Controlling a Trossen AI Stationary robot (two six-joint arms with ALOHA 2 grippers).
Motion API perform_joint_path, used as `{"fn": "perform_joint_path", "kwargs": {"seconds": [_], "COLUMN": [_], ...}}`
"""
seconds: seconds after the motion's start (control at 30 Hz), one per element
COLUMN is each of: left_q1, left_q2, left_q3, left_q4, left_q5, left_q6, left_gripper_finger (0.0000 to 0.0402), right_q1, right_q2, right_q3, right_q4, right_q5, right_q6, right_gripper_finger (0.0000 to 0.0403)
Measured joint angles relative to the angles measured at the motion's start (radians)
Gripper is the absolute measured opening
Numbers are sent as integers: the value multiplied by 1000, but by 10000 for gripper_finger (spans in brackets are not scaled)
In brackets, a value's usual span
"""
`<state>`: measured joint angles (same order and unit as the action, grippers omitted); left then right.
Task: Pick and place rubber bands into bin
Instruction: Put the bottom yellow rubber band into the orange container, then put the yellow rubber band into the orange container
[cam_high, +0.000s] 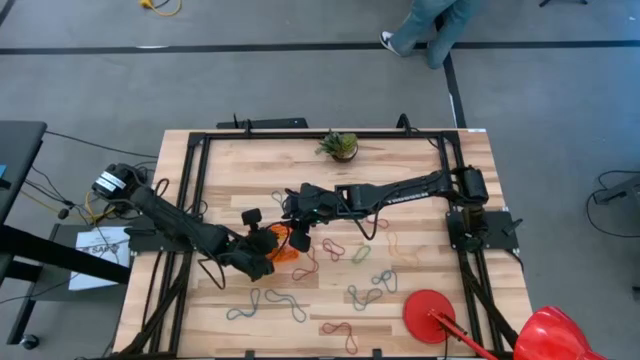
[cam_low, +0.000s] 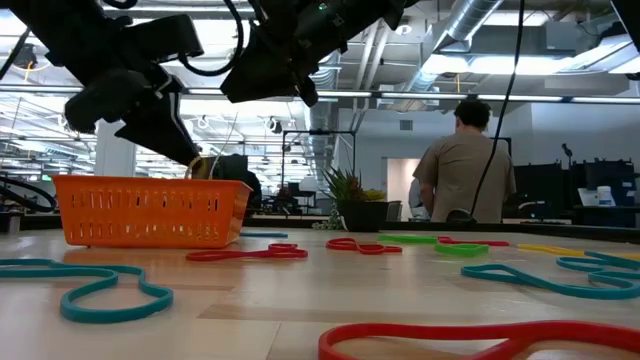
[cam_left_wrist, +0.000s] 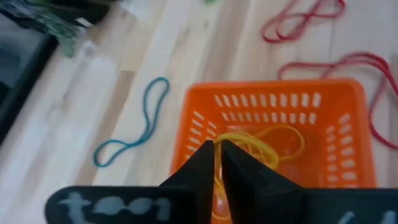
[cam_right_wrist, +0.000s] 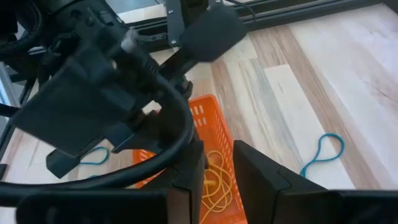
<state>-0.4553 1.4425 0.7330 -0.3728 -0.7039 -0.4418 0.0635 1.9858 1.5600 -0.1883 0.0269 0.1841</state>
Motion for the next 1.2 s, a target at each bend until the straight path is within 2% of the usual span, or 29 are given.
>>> {"fn": "perform_joint_path", "kwargs": {"seconds": [0.33,0.53,0.67,0.73,0.87,1.07,1.13,1.2], "left_q1": [-4,-29,-70,-96,-150,-243,-270,-294], "left_q2": [-4,-73,-158,-207,-313,-493,-540,-584], "left_q3": [2,87,189,240,312,292,268,225], "left_q4": [1,-49,-214,-343,-564,-740,-787,-810], "left_q5": [77,308,363,321,157,-8,-46,-72], "left_q6": [13,32,54,45,-77,-269,-335,-397], "left_gripper_finger": [99,110,111,111,111,111,111,111], "right_q1": [0,1,2,1,5,24,44,67], "right_q2": [0,0,0,0,0,-47,-83,-105], "right_q3": [0,0,1,1,1,0,0,1], "right_q4": [1,7,16,32,27,-102,-192,-296], "right_q5": [0,-4,-3,-2,-11,-161,-140,-69], "right_q6": [0,1,1,2,33,91,94,116], "right_gripper_finger": [79,79,79,79,79,79,79,79]}}
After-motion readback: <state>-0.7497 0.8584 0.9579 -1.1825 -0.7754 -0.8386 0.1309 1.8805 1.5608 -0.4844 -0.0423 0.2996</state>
